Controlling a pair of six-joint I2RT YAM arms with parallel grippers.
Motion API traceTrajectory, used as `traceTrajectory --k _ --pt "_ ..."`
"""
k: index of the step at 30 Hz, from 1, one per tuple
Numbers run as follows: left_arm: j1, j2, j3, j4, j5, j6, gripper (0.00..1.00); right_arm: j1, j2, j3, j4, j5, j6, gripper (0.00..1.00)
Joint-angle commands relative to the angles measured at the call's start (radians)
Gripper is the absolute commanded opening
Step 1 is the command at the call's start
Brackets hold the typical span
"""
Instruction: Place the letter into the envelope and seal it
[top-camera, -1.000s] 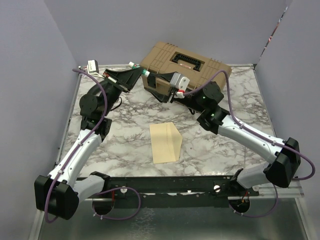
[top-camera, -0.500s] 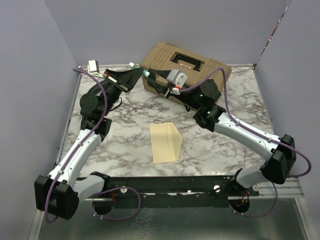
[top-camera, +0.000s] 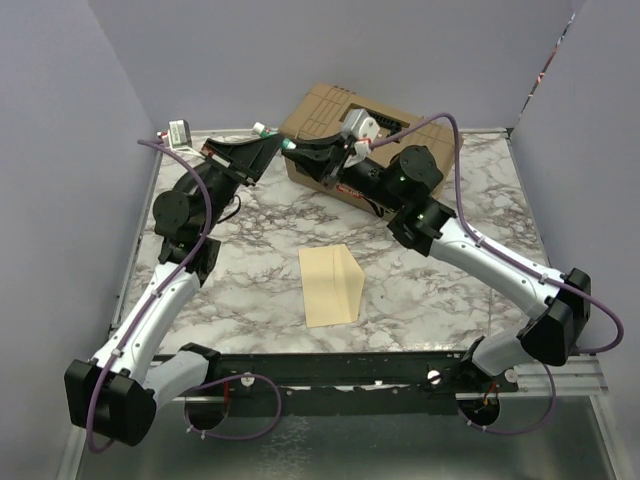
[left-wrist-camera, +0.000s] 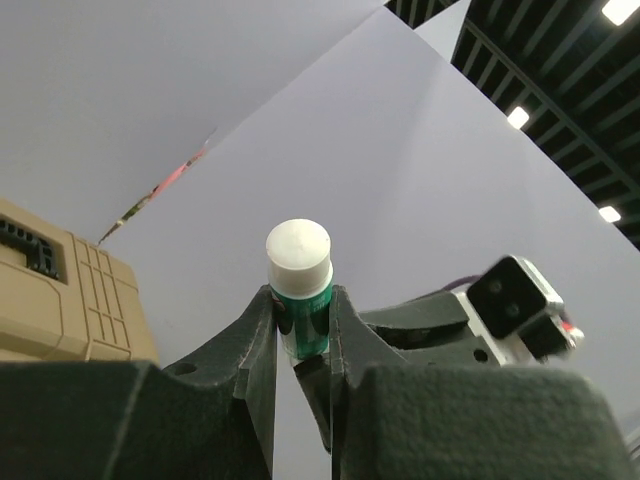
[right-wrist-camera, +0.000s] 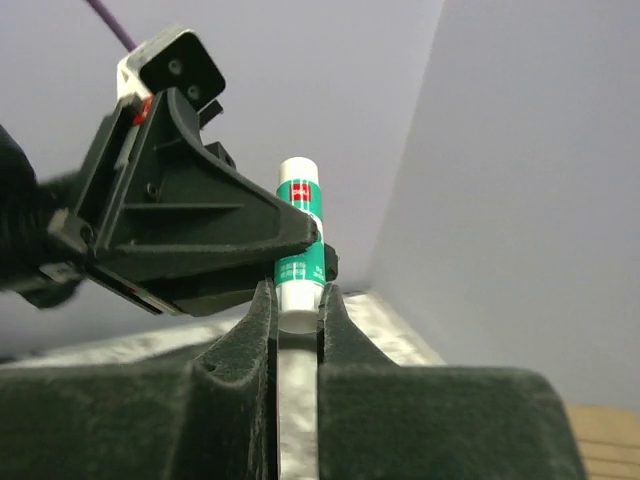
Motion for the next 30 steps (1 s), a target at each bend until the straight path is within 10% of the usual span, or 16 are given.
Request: traceTrajectory --k 1,17,19,24,30 --pt "0.001 -0.049 -0.013 0.049 -0.004 0.177 0.0 -0.005 -0.029 0.07 -0.053 -0.06 0.456 0.0" --pt "0.002 -0.07 0.003 0.12 0.096 0.356 0.0 -0.097 0.058 -0.127 0.439 -0.193 1.728 0.0" --pt "0.002 -0.072 0.001 0.12 0.088 0.335 0.0 -0.097 0.033 -0.144 0.43 -0.157 1.621 0.01" --pt "0.001 -0.079 -0.017 0.108 0.048 0.227 0.0 -0.097 -0.064 -0.155 0.309 -0.146 0.978 0.66" --pt "0.002 -0.085 -0.031 0.057 0.001 0.108 0.0 -0.091 -0.096 -0.17 0.238 -0.215 0.304 0.74"
